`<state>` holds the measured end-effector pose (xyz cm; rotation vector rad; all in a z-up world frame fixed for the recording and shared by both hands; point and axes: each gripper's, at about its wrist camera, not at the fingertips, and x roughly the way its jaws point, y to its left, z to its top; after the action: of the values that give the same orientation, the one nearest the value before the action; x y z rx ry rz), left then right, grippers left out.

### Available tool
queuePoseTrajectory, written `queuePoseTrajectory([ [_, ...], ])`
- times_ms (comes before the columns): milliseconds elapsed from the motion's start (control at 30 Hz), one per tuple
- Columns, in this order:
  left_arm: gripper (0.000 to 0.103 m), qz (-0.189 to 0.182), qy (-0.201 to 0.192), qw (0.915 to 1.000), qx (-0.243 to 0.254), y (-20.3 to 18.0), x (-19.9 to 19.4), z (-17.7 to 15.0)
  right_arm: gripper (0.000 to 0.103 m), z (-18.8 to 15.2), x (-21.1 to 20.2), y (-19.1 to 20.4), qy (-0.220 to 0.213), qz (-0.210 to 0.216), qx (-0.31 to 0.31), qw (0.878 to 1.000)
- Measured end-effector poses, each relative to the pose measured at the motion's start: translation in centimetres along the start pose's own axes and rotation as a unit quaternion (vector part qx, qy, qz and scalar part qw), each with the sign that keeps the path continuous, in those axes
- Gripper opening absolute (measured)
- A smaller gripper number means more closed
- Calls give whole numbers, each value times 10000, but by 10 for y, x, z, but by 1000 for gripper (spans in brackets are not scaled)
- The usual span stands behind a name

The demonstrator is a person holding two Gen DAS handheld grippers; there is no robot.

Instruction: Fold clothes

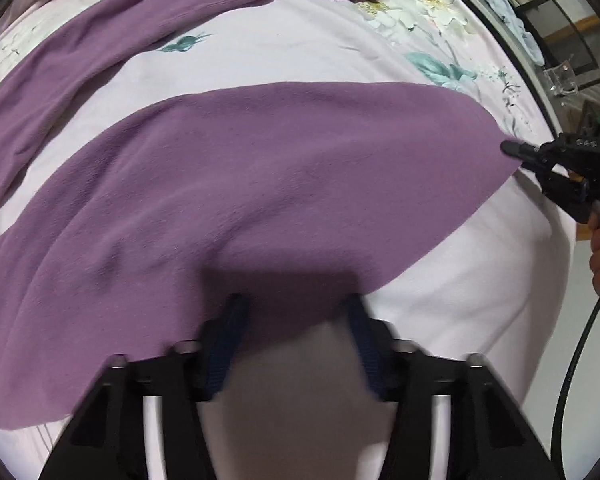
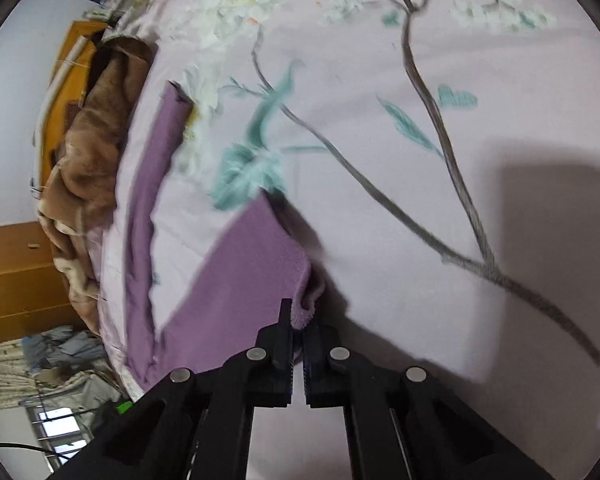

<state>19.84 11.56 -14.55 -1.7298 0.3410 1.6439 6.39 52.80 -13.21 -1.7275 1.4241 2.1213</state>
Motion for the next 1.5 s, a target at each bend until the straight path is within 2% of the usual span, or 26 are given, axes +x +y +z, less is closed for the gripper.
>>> queuePoseTrajectory([
  [33,11,-109,3,9999,14,-2,-2,1,3,1,-6,7,-68,31,-135,9999],
  [100,9,-169,-42,9997,143,-8,-7,-4,3,0,-16,22,-186,101,-454,9987],
  [167,7,-259,-8,9995,204,-12,-6,-10,3,1,-14,19,-172,-61,-563,9982],
  [267,6,-375,63,9990,221,-16,-4,-19,5,-1,0,-13,198,-446,-160,9987],
  [333,6,-437,90,9988,207,-16,1,-16,5,-5,1,-25,276,-366,13,9990],
  [467,7,-522,121,9985,133,-14,-1,-21,22,-2,-12,-12,83,-563,-272,9980],
  [500,7,-532,133,9984,113,-12,-3,-22,23,-3,-11,-6,109,-568,-398,9975],
  [567,10,-522,69,9986,-19,-5,-7,-15,28,-4,-8,5,160,-579,-650,9961],
  [600,16,-467,7,9989,-91,-1,-12,-15,28,-4,-6,11,186,-584,-776,9951],
  [633,27,-373,-85,9991,-180,5,-18,-16,30,-5,-5,17,212,-589,-902,9940],
  [700,41,-89,-280,9984,-492,23,-29,-21,30,-6,-2,29,263,-598,-1153,9912],
  [733,41,52,-333,9966,-746,36,-33,-26,30,-6,-1,35,289,-603,-1278,9895],
  [800,44,325,-394,9913,-1210,62,-40,-37,30,-7,2,47,340,-611,-1528,9858],
  [900,54,839,-434,9771,-1907,106,-49,-62,30,-9,7,65,416,-624,-1900,9789],
  [967,55,934,-427,9674,-2315,133,-57,-83,30,-10,10,77,467,-632,-2147,9735],
  [1000,55,981,-423,9619,-2518,147,-61,-93,30,-19,16,87,604,-660,-2431,9659],
  [1067,55,1071,-416,9496,-2917,175,-69,-114,30,-59,37,115,885,-829,-3418,9319],
  [1100,55,1037,-449,9457,-3046,182,-71,-120,30,-80,48,129,1009,-920,-3925,9096],
  [1167,60,919,-562,9354,-3368,197,-74,-132,30,-122,69,157,1246,-1092,-4897,8560],
  [1233,64,827,-691,9259,-3621,208,-77,-143,30,-158,87,177,1330,-1071,-5534,8152],
  [1333,69,544,-893,9049,-4127,230,-78,-163,30,-212,115,201,1335,-1081,-6388,7500],
  [1367,69,439,-948,8987,-4260,236,-77,-169,30,-227,125,206,1325,-1069,-6596,7321],
  [1500,69,20,-1159,8801,-4603,256,-71,-183,30,-270,162,220,1316,-1200,-7165,6745],
])
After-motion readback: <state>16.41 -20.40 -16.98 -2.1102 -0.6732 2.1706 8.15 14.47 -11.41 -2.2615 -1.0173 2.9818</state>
